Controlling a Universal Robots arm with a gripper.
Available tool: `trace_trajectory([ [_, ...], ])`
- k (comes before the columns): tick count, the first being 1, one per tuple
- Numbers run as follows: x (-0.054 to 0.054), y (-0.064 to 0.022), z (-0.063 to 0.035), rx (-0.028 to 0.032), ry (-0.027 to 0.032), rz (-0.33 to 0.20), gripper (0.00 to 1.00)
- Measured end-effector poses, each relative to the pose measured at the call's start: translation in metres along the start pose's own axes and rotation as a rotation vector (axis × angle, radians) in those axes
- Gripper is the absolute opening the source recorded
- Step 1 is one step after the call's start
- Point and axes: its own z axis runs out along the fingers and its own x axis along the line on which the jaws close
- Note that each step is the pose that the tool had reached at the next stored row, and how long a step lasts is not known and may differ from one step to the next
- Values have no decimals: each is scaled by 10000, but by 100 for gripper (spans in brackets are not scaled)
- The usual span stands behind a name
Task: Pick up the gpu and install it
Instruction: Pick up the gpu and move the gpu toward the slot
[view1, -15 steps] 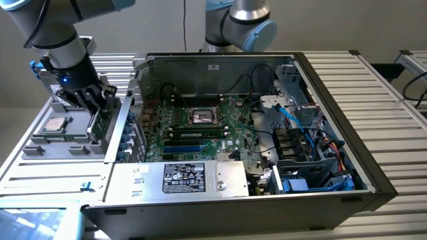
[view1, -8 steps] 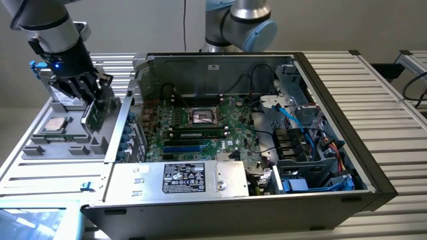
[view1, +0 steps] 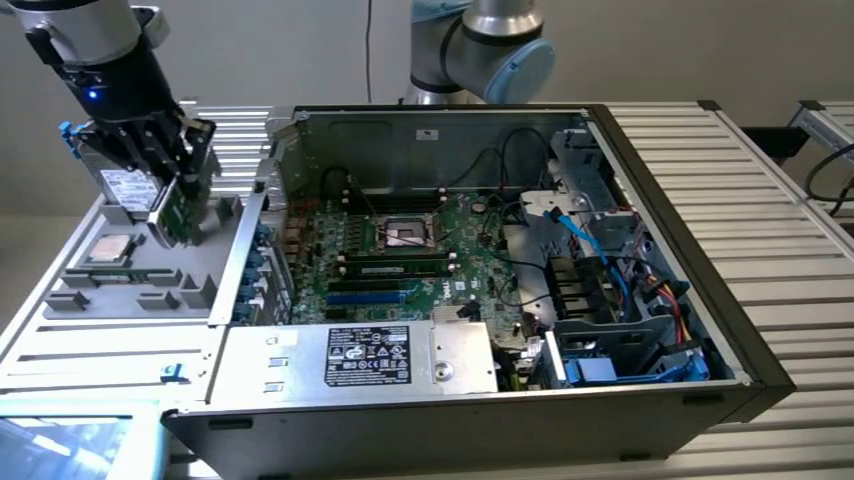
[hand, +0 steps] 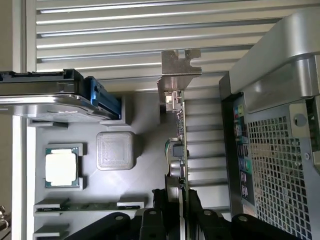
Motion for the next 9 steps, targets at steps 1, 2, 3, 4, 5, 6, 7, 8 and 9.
trace_trajectory([
  [1, 0, 4, -45, -1, -2, 8, 29],
  [2, -1, 9, -93, -1, -3, 17, 29],
  [3, -2, 13, -138, 0, -3, 28, 29],
  [4, -5, 17, -185, 0, -5, 42, 29],
  [5, -11, 21, -229, 0, -5, 56, 29],
  [6, -17, 26, -274, 0, -6, 69, 29],
  [7, -26, 31, -318, 0, -8, 78, 29],
  [8, -36, 35, -363, 0, -7, 83, 29],
  [9, -47, 40, -408, 0, -8, 87, 29],
])
